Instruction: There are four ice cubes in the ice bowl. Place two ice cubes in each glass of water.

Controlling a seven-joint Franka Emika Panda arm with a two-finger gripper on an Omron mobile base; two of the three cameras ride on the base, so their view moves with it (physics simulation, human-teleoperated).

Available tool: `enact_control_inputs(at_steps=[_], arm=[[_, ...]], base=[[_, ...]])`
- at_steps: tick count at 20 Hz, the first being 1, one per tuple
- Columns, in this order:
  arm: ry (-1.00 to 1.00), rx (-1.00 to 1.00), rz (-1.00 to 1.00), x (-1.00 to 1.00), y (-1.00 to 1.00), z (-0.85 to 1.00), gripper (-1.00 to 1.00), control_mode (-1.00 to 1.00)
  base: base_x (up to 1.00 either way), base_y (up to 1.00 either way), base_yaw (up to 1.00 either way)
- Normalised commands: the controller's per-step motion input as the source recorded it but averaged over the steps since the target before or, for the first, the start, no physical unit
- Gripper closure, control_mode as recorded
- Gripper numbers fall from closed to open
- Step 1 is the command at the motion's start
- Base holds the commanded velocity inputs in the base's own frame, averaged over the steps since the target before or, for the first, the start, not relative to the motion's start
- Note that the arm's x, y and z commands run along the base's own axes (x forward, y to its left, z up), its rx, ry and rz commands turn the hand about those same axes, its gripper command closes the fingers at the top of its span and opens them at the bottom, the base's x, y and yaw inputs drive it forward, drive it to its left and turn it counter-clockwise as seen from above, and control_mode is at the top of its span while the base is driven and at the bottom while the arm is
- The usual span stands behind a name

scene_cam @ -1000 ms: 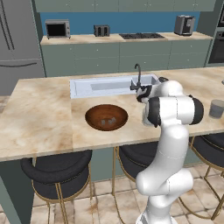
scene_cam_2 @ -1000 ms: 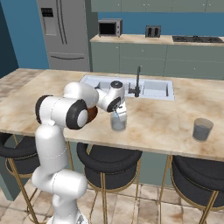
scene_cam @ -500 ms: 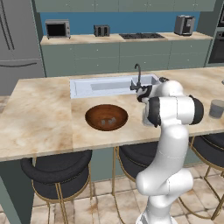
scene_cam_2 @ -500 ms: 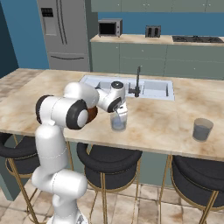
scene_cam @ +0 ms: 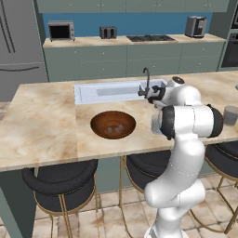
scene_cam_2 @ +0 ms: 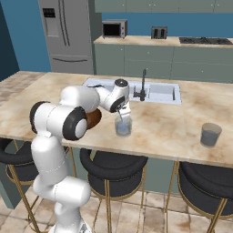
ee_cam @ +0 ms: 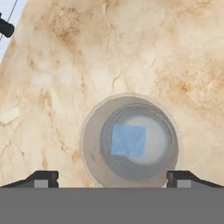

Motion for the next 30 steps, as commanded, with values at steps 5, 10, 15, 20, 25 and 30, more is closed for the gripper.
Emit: enact_control_inputs(at_steps=[5, 10, 15, 20, 25, 30], arm=[[0.00, 0.00, 0.03, -0.43, 1.00, 0.00, -1.00, -1.00], [0.00, 0.00, 0.07, 0.00, 0.98, 0.01, -1.00, -1.00], [0.00, 0.00, 0.19, 0.00, 0.70, 0.00, -1.00, -1.00], [0.00, 0.00, 0.07, 0.00, 0.97, 0.00, -1.00, -1.00], [0.00, 0.00, 0.00, 0.00, 0.87, -0.01, -1.00, -1.00], [0.00, 0.00, -0.03, 0.00, 0.48, -0.11, -1.00, -1.00]], base=[[0.00, 0.00, 0.00], [0.00, 0.00, 0.00], [0.00, 0.00, 0.00], [0.00, 0.00, 0.00], [0.00, 0.00, 0.00], [0.00, 0.00, 0.00]])
